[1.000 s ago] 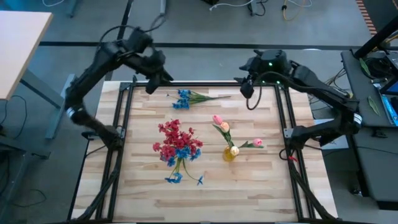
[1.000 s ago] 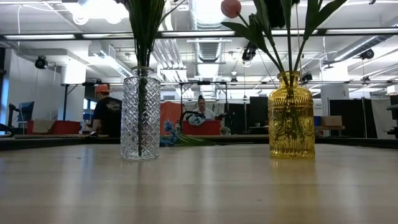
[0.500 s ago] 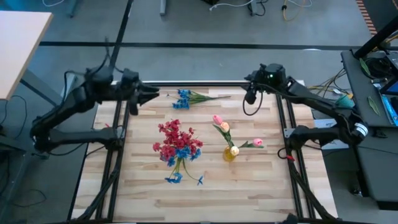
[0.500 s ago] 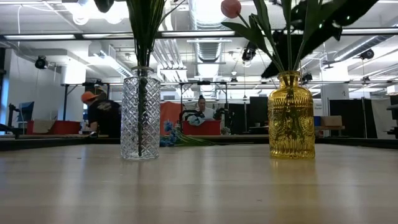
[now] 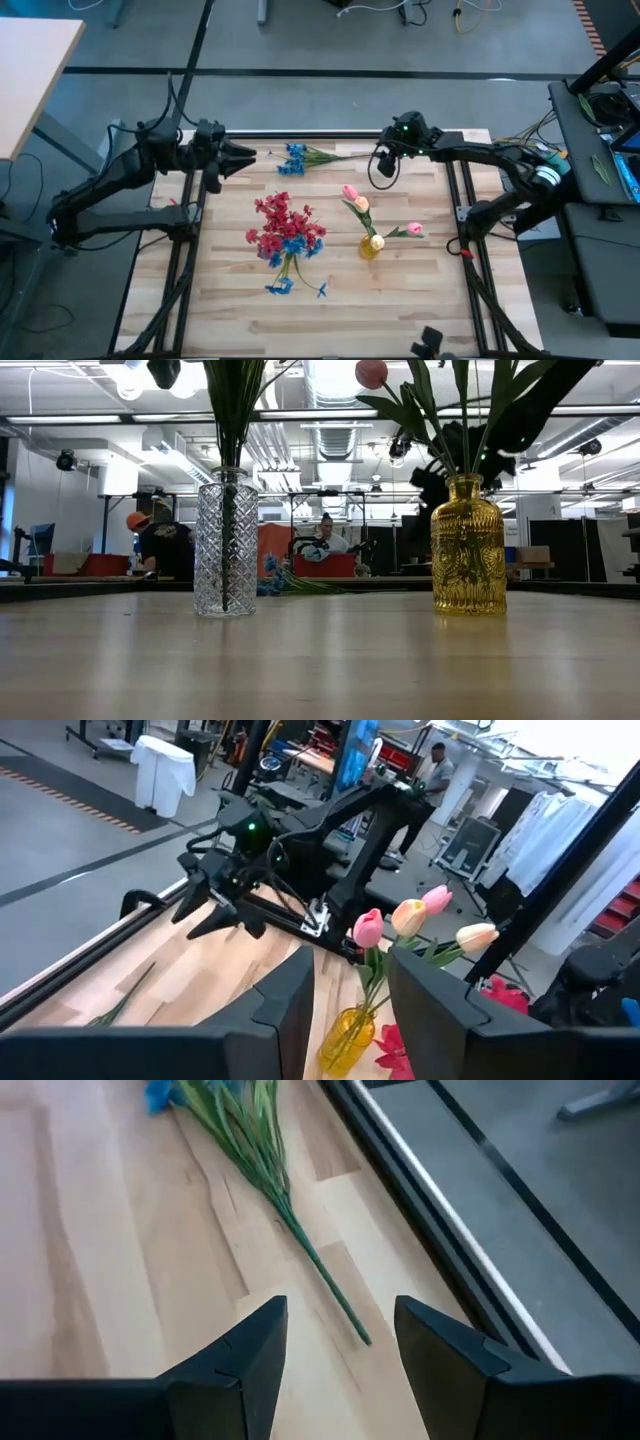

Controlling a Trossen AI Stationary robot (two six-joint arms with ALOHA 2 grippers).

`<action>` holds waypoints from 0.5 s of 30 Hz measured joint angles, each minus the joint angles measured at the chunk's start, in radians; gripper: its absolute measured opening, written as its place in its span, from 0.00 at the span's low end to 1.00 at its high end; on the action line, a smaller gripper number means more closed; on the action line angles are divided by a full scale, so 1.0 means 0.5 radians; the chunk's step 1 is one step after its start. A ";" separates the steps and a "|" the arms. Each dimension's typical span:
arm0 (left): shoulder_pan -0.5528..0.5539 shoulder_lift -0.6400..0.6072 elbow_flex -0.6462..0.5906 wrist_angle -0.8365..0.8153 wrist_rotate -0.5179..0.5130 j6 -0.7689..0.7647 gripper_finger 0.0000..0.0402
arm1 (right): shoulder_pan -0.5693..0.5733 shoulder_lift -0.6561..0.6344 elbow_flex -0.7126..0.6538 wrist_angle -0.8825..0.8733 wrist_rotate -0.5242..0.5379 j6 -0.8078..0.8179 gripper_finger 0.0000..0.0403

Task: Sort flowers into vase by color
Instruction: Put the blue flower into the transparent vase

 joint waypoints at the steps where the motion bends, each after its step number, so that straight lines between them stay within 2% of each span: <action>1: 0.000 0.001 0.000 -0.007 0.005 0.006 0.28 | 0.000 0.046 0.000 0.042 -0.003 -0.009 0.44; 11: -0.018 -0.009 0.001 0.003 0.055 0.064 0.28 | 0.003 0.331 0.000 0.144 0.018 -0.156 0.42; 15: -0.018 0.003 0.001 0.009 0.055 0.107 0.28 | 0.003 0.404 0.014 0.153 0.087 -0.169 0.42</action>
